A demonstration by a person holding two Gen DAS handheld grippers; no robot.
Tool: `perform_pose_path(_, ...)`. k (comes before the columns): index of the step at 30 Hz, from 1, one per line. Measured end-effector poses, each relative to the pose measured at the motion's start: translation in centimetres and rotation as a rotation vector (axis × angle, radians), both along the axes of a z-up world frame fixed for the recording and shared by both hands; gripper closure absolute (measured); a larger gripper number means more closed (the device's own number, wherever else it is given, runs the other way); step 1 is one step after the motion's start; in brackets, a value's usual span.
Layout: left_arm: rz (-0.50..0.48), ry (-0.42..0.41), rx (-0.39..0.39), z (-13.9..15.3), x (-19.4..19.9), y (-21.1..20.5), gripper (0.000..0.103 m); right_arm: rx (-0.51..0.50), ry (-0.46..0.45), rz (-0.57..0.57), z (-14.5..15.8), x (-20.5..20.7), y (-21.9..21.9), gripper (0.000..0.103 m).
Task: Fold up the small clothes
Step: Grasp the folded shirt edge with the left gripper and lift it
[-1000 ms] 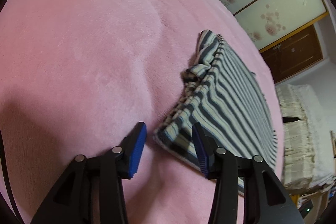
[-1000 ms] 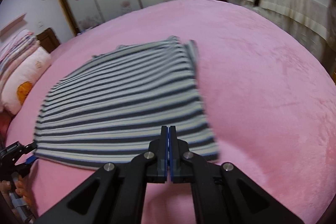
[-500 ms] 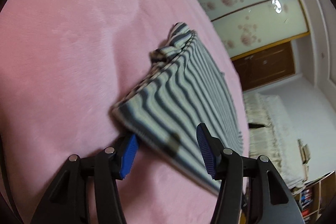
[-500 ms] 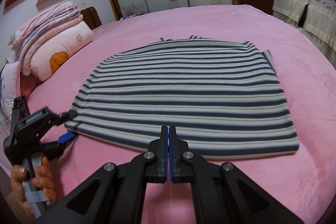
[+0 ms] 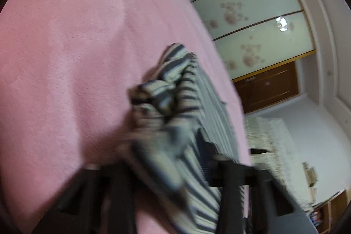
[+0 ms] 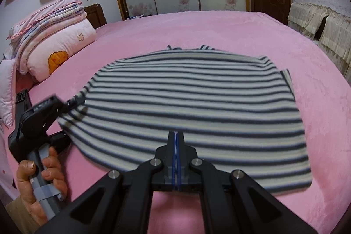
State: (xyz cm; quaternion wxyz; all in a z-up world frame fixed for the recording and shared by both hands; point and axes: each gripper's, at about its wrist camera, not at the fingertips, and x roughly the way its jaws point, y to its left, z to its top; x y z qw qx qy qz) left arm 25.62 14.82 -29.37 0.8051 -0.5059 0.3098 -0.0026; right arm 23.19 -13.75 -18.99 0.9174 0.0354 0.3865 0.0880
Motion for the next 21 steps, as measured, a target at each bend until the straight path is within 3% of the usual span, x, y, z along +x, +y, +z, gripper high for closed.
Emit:
perform_pose_path(3,0.001,0.016,0.012,0.2,0.4,0.0,0.094,-0.02,0.003,-0.016,0.0,1.8,0.0,0.103)
perform_pose_path(8,0.002,-0.011,0.106,2.9,1.3,-0.8,0.095,-0.038,0.015,-0.025,-0.1,6.5,0.5,0.103)
perform_pose_path(12,-0.023,-0.063,0.203,6.5,2.5,-2.3,0.095,-0.035,0.023,-0.004,-0.5,10.1,1.9,0.103)
perform_pose_path(17,-0.08,-0.122,0.325,11.4,3.1,-4.6,0.095,-0.045,0.2,0.035,-4.8,13.4,3.2,0.103)
perform_pose_path(21,-0.172,-0.172,0.456,15.9,5.0,-8.9,0.095,0.063,0.195,0.031,-3.8,12.7,0.9,0.103)
